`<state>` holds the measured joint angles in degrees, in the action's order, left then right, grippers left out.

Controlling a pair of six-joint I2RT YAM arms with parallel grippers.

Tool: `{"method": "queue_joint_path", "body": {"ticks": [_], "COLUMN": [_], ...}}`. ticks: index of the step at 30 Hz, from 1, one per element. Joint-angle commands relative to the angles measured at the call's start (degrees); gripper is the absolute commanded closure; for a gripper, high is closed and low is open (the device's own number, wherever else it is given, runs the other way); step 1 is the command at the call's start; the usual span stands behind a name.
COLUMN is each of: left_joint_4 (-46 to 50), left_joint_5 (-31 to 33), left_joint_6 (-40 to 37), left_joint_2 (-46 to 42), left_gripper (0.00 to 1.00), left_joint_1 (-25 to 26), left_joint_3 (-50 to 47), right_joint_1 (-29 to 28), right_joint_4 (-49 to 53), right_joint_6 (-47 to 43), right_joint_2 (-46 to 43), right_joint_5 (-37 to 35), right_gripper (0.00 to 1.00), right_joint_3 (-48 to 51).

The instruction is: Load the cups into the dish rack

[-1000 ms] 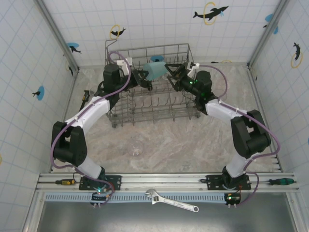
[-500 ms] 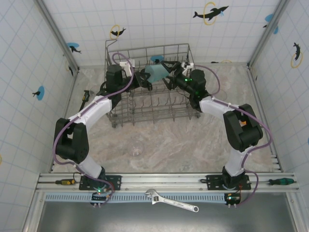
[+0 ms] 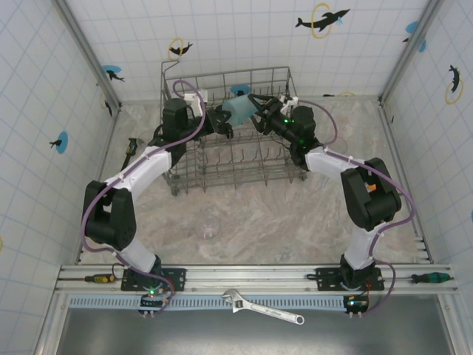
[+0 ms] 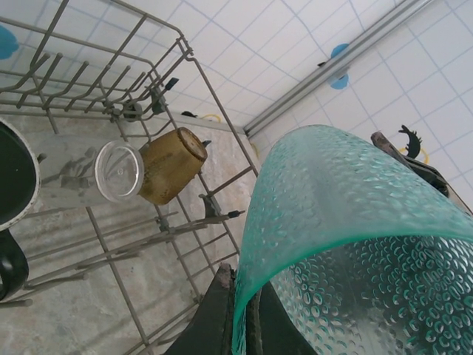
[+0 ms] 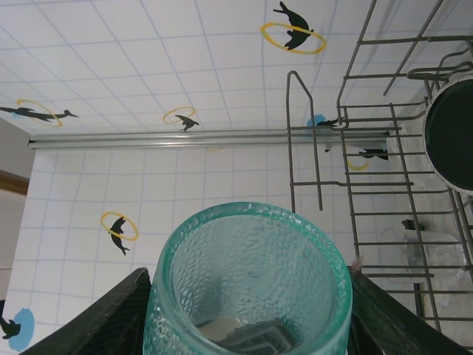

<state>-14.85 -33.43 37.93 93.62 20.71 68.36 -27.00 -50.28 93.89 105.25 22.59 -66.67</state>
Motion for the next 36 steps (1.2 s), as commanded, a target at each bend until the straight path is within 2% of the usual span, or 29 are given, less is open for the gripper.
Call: {"method": "queue_joint_path", "body": {"ticks": [1,3,5,7,8,9,10,13,16,20,27,32,36], "left_joint_4": [3.7,4.4,5.6,6.9,7.5,8.5,9.7,11.7,12.3,13.8,19.4,22.7,22.7], "left_joint_5": [4.1,5.9,7.6,9.5,10.5,12.0,14.2,17.9,19.9,22.8,32.1,32.5,32.1], "left_joint_6": [-3.6,-4.3,-5.2,-6.3,-6.8,-7.2,-7.4,-8.0,-8.9,-9.9,-14.9,-15.4,-15.8], "left_joint_2": [-1.9,-2.9,-3.7,-4.6,-5.0,-5.4,-5.8,-7.3,-9.1,-11.6,-16.5,-18.3,-20.5], "left_gripper": [0.89,0.74,0.68,0.57,0.49,0.32,0.21,0.09,0.03,0.03,0.03,0.03,0.03], "left_joint_1": [0.7,0.7,0.7,0.8,0.7,0.7,0.7,0.6,0.5,0.4,-0.8,-5.8,-11.2], "left_joint_3": [1.3,1.0,1.1,1.2,1.3,1.4,1.6,1.6,1.4,0.7,0.6,2.0,-0.6], "right_joint_1": [-0.5,-0.4,-0.3,-0.2,0.0,0.0,0.1,0.3,0.3,0.2,-0.9,-3.2,-4.9], "right_joint_4": [-3.4,-3.5,-3.3,-3.1,-2.7,-2.2,-1.2,3.8,8.2,12.7,19.4,25.4,27.6], "right_joint_6": [-3.2,-3.6,-3.9,-4.5,-5.0,-5.7,-7.7,-12.2,-16.9,-22.6,-31.8,-40.6,-45.4], "right_joint_2": [0.8,0.7,0.6,0.5,0.3,0.2,0.1,-0.3,-0.7,-1.2,-1.0,0.5,2.0], "right_joint_5": [1.7,2.0,2.1,2.0,2.0,1.9,1.6,1.1,0.2,-2.7,-6.5,-9.8,-10.6], "right_gripper": [0.63,0.67,0.67,0.66,0.66,0.66,0.66,0.66,0.66,0.65,0.65,0.65,0.65], "right_joint_3": [-2.2,-2.1,-2.0,-1.9,-2.0,-2.2,-2.6,-4.6,-6.4,-7.3,-10.3,-14.5,-16.3]}}
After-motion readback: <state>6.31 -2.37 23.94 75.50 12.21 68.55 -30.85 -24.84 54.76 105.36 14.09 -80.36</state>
